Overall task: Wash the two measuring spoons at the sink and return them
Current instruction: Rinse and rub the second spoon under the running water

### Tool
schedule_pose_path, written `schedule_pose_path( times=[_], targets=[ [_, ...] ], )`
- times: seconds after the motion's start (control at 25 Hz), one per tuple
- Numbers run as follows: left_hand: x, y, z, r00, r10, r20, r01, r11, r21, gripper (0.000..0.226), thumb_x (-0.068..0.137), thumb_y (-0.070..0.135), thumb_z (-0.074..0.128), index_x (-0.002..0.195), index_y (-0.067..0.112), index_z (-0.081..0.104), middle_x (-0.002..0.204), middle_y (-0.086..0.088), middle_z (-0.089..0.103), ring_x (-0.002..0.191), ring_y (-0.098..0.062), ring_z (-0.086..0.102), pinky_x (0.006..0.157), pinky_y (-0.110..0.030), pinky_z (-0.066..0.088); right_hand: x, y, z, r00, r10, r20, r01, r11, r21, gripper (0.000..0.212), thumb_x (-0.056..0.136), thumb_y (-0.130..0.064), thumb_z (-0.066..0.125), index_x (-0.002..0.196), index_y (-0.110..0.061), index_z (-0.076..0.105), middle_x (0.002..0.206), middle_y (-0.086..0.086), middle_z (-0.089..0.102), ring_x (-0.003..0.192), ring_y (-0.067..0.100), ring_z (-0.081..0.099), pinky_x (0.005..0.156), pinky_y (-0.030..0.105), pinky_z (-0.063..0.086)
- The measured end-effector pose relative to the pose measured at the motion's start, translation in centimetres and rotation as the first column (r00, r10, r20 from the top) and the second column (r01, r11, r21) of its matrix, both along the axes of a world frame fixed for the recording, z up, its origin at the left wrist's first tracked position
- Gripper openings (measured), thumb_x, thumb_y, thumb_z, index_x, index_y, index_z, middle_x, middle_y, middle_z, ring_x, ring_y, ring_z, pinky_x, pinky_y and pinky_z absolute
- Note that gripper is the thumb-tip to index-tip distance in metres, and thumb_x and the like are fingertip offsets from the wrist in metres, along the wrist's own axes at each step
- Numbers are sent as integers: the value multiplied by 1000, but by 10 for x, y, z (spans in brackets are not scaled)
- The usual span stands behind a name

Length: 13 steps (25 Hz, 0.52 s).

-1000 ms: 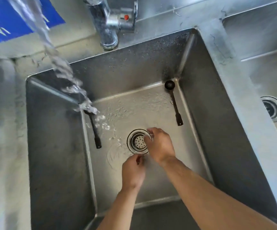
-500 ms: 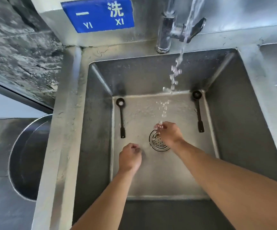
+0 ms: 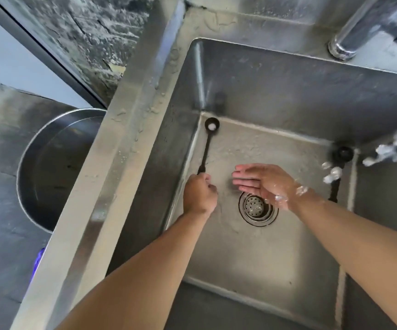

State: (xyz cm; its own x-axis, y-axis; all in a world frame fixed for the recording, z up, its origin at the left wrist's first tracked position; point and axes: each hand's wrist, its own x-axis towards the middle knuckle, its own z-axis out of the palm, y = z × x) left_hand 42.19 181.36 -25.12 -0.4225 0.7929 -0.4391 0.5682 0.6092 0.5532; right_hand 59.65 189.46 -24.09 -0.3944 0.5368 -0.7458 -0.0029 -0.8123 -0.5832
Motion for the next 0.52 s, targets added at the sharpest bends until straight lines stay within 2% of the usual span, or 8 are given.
schedule_pose_path(
  times=[0.12, 0.2, 0.36, 0.52],
  targets=[
    [-4, 20, -13, 987, -33, -154, 47, 995, 90, 22, 90, 6, 58, 105, 5, 74, 105, -16, 67, 99, -32, 63, 89, -34, 46, 0, 11, -16, 999, -15, -29, 14, 999, -43, 24, 96, 5, 54, 117, 6, 66, 113, 25, 72, 104, 35, 72, 80, 37, 62],
    [-10, 30, -23, 975, -23, -222, 44, 995, 90, 21, 91, 11, 61, 107, 5, 72, 106, -17, 63, 100, -33, 61, 91, -39, 46, 0, 22, -26, 1000, 15, -23, -17, 998, -61, 25, 97, 4, 54, 120, 6, 64, 115, 24, 72, 106, 34, 71, 84, 39, 61],
    [-14, 50, -43, 961, -12, -278, 30, 998, 62, 22, 95, 22, 61, 109, 7, 66, 112, -14, 59, 103, -33, 59, 90, -42, 47, -10, 47, -39, 996, 81, 23, -80, 996, -38, 28, 93, 2, 60, 120, 4, 64, 111, 22, 74, 104, 33, 73, 81, 38, 62],
    [-11, 57, -54, 954, 32, -299, 5, 993, 120, 18, 96, 18, 62, 108, 6, 68, 108, -14, 62, 101, -32, 60, 88, -39, 47, -33, 62, -48, 991, 116, 62, -116, 993, -5, 26, 93, 0, 65, 118, 4, 66, 109, 22, 75, 101, 32, 74, 82, 39, 62]
  ],
)
